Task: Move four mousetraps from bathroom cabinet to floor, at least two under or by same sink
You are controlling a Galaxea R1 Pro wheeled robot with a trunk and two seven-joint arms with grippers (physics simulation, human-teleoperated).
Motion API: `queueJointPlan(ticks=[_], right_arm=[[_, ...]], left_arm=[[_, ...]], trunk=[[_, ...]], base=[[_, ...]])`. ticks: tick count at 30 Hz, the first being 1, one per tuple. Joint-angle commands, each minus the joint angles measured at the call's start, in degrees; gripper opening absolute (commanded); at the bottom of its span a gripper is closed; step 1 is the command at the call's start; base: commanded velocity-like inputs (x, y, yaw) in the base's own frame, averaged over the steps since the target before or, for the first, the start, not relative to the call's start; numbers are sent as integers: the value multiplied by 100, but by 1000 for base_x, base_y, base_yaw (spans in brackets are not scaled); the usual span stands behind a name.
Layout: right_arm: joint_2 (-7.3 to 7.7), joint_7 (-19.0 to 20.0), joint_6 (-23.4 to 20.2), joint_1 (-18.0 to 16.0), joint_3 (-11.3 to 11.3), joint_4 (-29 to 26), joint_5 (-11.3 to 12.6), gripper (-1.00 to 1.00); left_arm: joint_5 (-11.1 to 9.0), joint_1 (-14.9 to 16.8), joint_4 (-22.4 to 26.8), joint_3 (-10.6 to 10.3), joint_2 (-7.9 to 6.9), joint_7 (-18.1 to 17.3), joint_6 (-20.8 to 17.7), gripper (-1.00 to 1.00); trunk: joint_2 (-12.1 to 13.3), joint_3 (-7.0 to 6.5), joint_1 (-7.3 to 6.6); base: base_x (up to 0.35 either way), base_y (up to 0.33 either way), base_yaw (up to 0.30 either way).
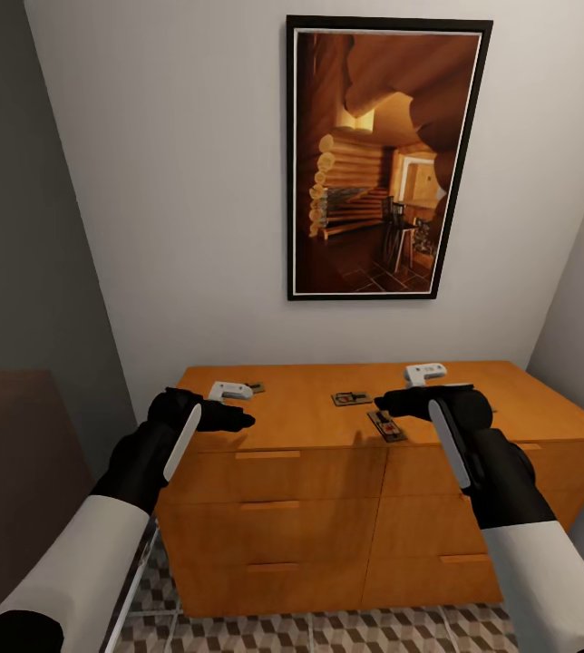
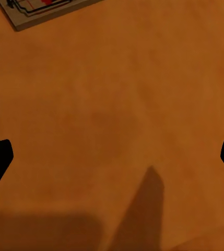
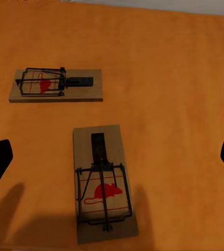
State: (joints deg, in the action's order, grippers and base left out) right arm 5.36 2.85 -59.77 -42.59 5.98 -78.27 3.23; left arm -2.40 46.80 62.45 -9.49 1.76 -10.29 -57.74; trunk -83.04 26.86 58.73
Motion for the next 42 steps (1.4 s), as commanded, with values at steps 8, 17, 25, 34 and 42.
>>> queueJointPlan(ticks=[8,17,25,34,42], right_arm=[[8,-81,-23,-4,2,-24,22,100],[5,-242,-23,-5,9,-25,-64,100],[1,-283,-23,-4,7,13,-117,100],[0,-291,-23,-4,0,106,-120,100],[-6,-284,-23,-4,-3,151,-130,100]], left_arm=[[-23,4,0,0,0,10,-24,100],[-29,4,3,0,6,8,-19,100],[-31,4,4,3,8,9,-18,100],[-32,4,4,4,9,10,-18,100],[-32,4,4,4,9,10,-18,100]], trunk=[[-4,7,0],[-4,7,0],[-4,7,0],[-4,7,0],[-4,7,0]], base=[[0,0,0],[0,0,0],[0,0,0],[0,0,0],[0,0,0]])
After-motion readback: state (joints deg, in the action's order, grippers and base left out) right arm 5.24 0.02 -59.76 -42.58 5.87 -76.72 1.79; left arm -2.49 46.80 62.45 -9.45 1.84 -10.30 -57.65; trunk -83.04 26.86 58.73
